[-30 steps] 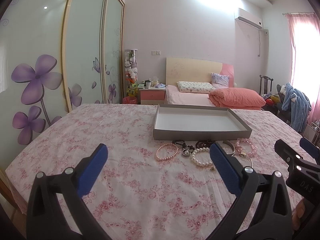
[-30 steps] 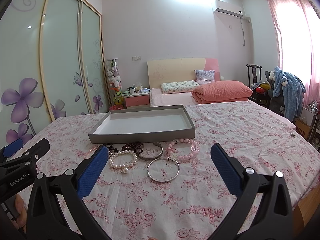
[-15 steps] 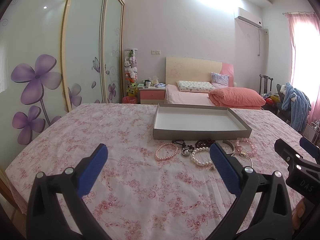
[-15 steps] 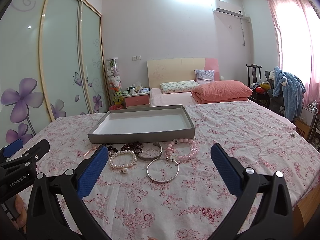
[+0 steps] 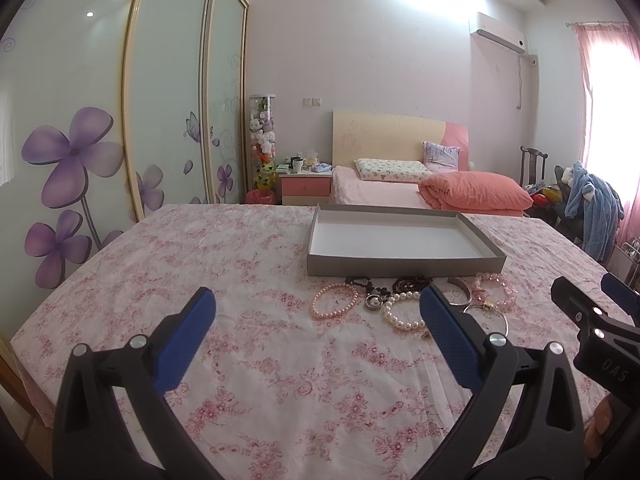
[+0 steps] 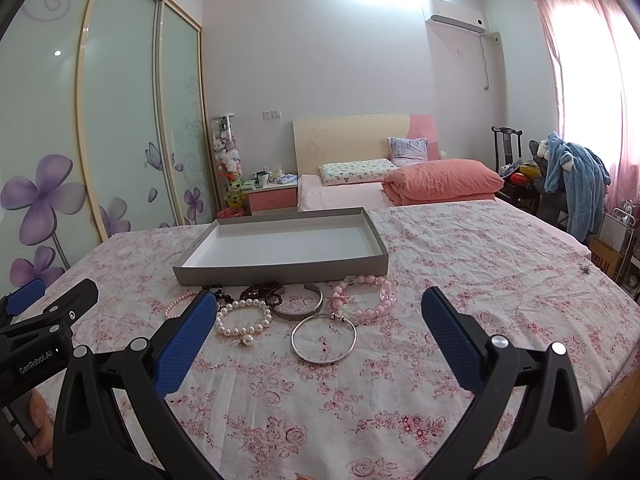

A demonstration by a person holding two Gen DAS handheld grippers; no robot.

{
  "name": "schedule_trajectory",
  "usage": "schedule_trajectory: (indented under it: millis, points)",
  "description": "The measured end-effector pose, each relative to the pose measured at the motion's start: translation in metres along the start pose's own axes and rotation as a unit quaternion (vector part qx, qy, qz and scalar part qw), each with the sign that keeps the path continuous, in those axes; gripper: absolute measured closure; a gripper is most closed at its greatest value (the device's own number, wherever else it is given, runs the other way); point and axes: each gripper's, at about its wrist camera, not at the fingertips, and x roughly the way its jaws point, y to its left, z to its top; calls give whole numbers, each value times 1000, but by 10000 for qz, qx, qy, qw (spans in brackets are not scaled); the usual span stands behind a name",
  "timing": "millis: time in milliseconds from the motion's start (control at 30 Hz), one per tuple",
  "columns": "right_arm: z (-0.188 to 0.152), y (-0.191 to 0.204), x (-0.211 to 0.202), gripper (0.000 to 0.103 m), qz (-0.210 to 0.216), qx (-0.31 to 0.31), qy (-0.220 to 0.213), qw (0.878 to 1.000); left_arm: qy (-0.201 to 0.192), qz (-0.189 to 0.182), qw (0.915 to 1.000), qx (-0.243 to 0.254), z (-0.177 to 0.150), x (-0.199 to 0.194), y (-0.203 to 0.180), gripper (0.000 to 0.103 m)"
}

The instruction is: Organize jewelry

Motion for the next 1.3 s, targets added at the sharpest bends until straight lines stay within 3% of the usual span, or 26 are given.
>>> schedule_trajectory:
  millis: [100, 300, 500, 633, 967, 1033, 1067, 1300]
  points:
    - [-4, -4, 14, 2, 5, 6, 242, 9997, 205, 54, 9998, 10, -3, 11, 1, 4]
    - [-17, -13, 62, 2, -133, -80, 1305, 9913, 955, 78, 9954, 3, -7, 46, 11, 4]
    - [-31, -18, 109, 2, -279, -200, 2274, 9732, 1854, -286, 9822, -52, -8, 89, 17, 4]
    - [-37, -15, 127, 4, -301, -305, 2696, 9620, 2181, -472, 9748, -58, -9, 114, 17, 4]
    - [-25, -1, 137, 20, -66, -452, 2649, 9632, 2357, -427, 9709, 76, -1, 153, 14, 8]
    - [-25, 1, 132, 33, 27, -506, 2600, 9643, 2372, -408, 9705, 97, 2, 160, 14, 11]
    - [-28, 1, 134, 32, 41, -509, 2588, 9646, 2377, -405, 9704, 112, 2, 163, 15, 12]
    - [-26, 1, 134, 33, 130, -540, 2606, 9639, 2591, -361, 9651, 74, 3, 191, 19, 38]
